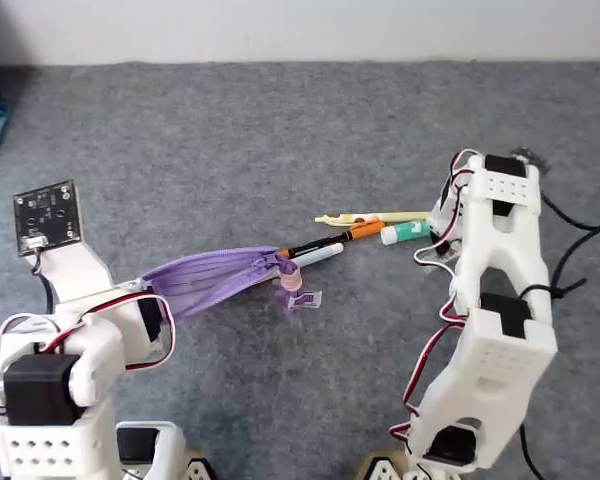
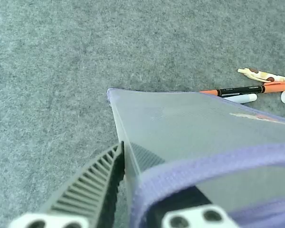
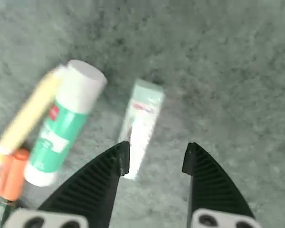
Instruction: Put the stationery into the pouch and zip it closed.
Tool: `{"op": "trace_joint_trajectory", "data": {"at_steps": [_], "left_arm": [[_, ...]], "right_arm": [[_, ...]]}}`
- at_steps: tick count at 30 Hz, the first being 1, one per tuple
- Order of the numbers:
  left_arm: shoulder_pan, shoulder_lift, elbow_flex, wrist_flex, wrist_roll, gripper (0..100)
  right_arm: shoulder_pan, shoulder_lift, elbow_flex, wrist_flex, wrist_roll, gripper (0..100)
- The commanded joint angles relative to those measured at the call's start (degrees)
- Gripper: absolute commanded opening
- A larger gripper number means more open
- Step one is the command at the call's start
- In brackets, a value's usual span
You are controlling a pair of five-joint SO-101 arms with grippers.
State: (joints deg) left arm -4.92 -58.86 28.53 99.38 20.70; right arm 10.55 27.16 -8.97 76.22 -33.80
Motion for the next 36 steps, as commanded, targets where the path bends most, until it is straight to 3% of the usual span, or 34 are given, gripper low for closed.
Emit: {"op": "trace_joint_trajectory", "data": {"at_steps": [1,9,26,28,31,33,36], "left_arm": [[-0.1,-0.4,-0.2,0.2,0.4,1],[-0.1,-0.4,-0.2,0.2,0.4,1],[-0.1,-0.4,-0.2,0.2,0.4,1],[-0.1,-0.4,-0.2,0.2,0.4,1],[-0.1,-0.4,-0.2,0.2,0.4,1],[-0.1,-0.4,-0.2,0.2,0.4,1],[-0.1,-0.4,-0.2,0.2,0.4,1]], "right_arm": [[-0.5,-4.0,-1.2,-5.0,0.6,18.7],[-2.7,0.0,-1.2,-10.2,3.2,18.7],[2.3,4.6,-1.1,-5.7,3.3,18.6],[2.2,4.6,-1.1,-5.8,3.3,15.8],[2.2,4.0,-1.3,-5.7,3.4,0.2],[2.1,3.8,-1.3,-4.0,3.4,3.7],[2.1,2.2,-1.3,-1.4,3.4,0.4]]}}
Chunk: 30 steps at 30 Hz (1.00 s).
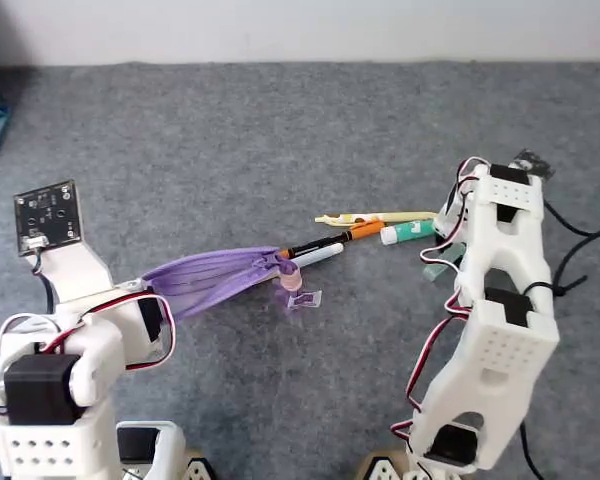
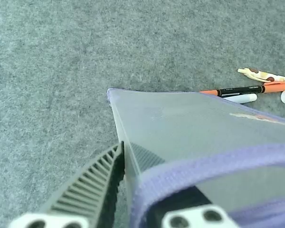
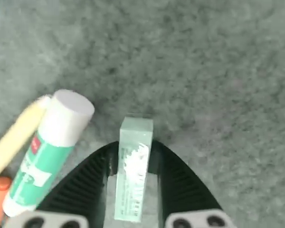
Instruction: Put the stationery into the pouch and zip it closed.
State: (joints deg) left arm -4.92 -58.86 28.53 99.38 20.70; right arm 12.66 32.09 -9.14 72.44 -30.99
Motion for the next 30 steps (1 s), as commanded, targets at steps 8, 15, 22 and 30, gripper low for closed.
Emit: {"op": "trace_joint_trajectory", "data": {"at_steps": [8,15,22,30], "left_arm": [[0.3,-0.4,-0.2,0.2,0.4,1],[0.0,-0.3,-0.3,0.2,0.6,1],[-0.1,6.9,-2.1,0.6,0.7,1],[-0.1,14.2,-8.2,1.0,0.8,1]], "right_arm": [[-1.1,-17.0,-1.1,14.3,4.7,0.8],[-7.3,-33.0,-1.1,25.5,10.6,0.8],[-18.8,-50.2,-0.5,30.3,16.0,0.8],[-35.5,-66.2,-0.4,27.6,17.9,0.8]]}}
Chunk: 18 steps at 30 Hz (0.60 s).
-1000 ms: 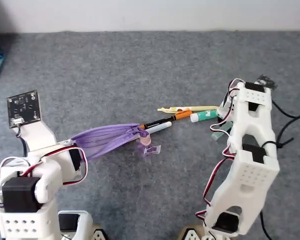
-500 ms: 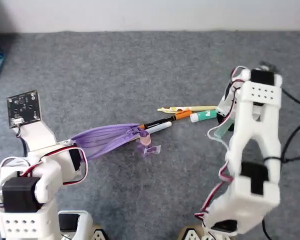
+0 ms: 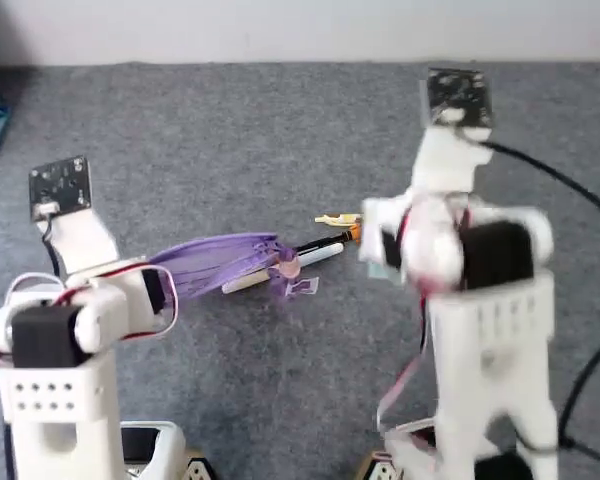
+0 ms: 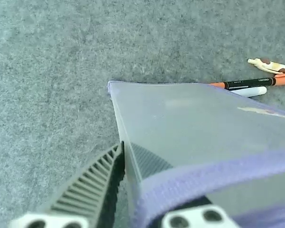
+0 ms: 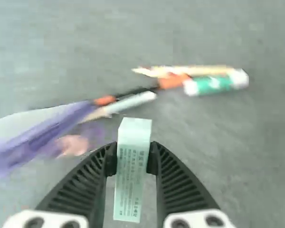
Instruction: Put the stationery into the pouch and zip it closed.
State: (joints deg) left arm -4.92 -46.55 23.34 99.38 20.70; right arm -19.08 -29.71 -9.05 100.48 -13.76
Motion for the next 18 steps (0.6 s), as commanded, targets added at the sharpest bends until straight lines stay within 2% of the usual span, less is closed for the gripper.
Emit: {"op": "trace_joint_trajectory", "data": {"at_steps": [1,4,13,18], "left_arm": [[-0.1,2.3,-3.0,1.0,0.8,1],[-0.1,3.1,-3.0,0.8,0.8,1],[-0.1,7.9,-3.1,-0.7,4.4,1],[-0.1,8.5,-3.1,-0.7,4.4,1]], "right_arm": [[-4.6,-4.6,-0.4,-2.0,0.7,0.8],[-8.3,-5.2,-0.4,-8.7,0.7,0.8],[-26.6,-4.1,0.7,-30.4,1.1,0.8],[-29.7,-3.2,12.1,-43.4,7.6,0.8]]}}
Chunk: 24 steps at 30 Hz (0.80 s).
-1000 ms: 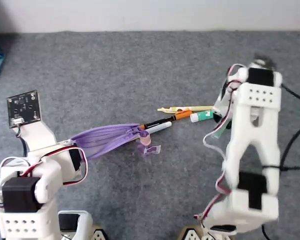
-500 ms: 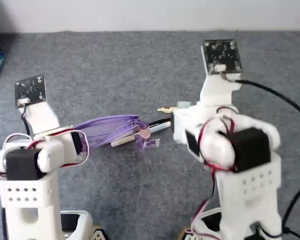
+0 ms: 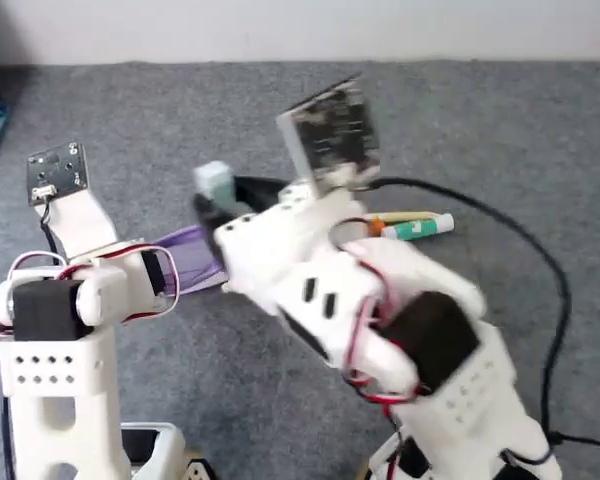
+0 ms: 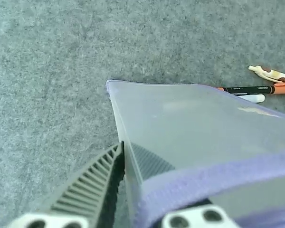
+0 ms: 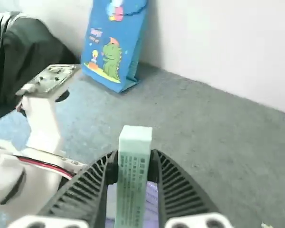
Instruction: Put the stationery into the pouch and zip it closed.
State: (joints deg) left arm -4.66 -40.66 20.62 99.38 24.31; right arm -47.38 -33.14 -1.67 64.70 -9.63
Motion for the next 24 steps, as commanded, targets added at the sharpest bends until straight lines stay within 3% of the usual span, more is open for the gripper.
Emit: {"op": "trace_joint_trajectory", "data": {"at_steps": [1,5,13,20,24], "left_arm": [[-0.4,2.6,-0.4,-0.7,0.8,1],[-0.4,2.5,-0.4,-0.7,0.8,1],[-0.4,2.6,-0.5,-0.7,0.8,1],[-0.4,2.6,-0.5,-1.1,0.8,1],[-0.4,2.6,-0.5,-1.1,0.8,1]], "right_arm": [[-1.8,0.1,7.6,-10.9,4.5,0.8],[-3.6,0.1,14.7,-19.6,5.9,0.8],[-4.4,0.0,18.6,-19.7,5.8,1.7],[-3.9,-7.4,24.4,-19.6,5.6,21.1],[-3.8,-12.4,25.8,-16.4,5.6,19.7]]}}
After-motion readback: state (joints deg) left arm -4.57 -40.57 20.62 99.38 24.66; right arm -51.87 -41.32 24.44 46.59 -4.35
